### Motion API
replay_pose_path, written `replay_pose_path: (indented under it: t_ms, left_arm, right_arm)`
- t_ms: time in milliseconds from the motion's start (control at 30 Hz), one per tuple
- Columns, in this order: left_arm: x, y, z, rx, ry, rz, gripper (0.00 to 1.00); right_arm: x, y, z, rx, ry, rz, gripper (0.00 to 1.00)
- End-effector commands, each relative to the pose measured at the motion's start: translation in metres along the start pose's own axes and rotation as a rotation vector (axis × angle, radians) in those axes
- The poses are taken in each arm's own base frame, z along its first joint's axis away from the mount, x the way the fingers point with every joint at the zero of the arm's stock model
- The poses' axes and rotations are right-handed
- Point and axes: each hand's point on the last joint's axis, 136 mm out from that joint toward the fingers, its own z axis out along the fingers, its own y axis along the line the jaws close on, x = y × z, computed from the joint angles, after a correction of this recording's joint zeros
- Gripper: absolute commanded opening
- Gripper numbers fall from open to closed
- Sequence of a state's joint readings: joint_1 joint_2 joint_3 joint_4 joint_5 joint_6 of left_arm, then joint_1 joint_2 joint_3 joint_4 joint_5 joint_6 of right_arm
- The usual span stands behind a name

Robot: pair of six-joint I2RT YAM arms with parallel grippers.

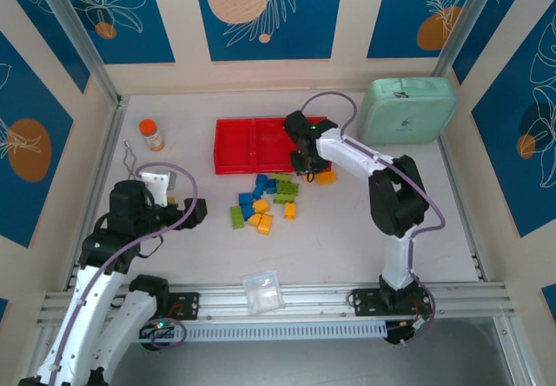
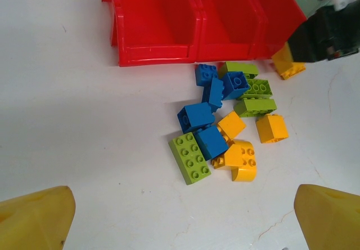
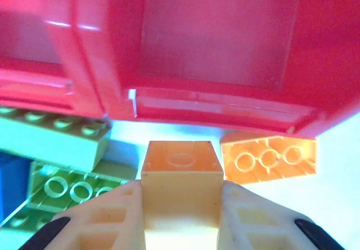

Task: Sort the legos into containers by color
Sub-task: Pick up the lego from the center of the table, then place the lego in the container.

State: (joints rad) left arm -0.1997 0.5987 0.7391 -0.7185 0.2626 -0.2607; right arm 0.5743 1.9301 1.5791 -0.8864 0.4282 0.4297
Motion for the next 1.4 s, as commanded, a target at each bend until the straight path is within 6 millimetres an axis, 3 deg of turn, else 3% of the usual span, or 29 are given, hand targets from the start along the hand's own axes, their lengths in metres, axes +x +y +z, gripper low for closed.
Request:
replay_pose_path:
  t_ms: [0,167,267,367,500,667,1033,1200,1367]
  left_arm:
    - [0.001,-0.004,0.003,0.029,0.003,0.017,0.99]
    - [0.002,-0.005,0.004,0.033,0.010,0.016,0.99]
    - [0.003,-0.004,0.004,0.030,0.011,0.015,0.99]
    - [0.002,-0.003,0.004,0.022,0.007,0.016,0.99]
    - [0.003,-0.002,0.003,0.020,0.004,0.018,0.99]
    - [0.003,-0.003,0.004,0.022,0.005,0.018,0.99]
    - [0.005,-0.001,0.006,0.019,0.016,0.013,0.99]
    - [0.006,-0.001,0.010,0.024,0.035,0.006,0.99]
    - [0.007,-0.003,0.011,0.033,0.042,0.007,0.99]
  right_arm:
    - [-0.020,-0.001,-0.040,-0.023,-0.084,-0.039,0.29]
    - [-0.060,-0.010,-0.056,-0.048,-0.164,-0.046,0.29]
    - [-0.088,-0.008,-0.046,-0.107,-0.174,-0.070,0.29]
    - [-0.112,-0.018,-0.029,-0.074,-0.161,-0.084,0.26]
    - [-0.128,-0.020,-0.008,-0.095,-0.146,-0.095,0.26]
    - [-0.136,-0.023,0.014,-0.127,-0.134,-0.077,0.26]
    - [-0.132,-0.021,0.047,-0.186,-0.095,-0.054,0.31]
    - [-0.130,-0.023,0.048,-0.167,-0.082,-0.060,0.42]
    - [-0.130,-0.022,0.034,-0.151,-0.100,-0.059,0.60]
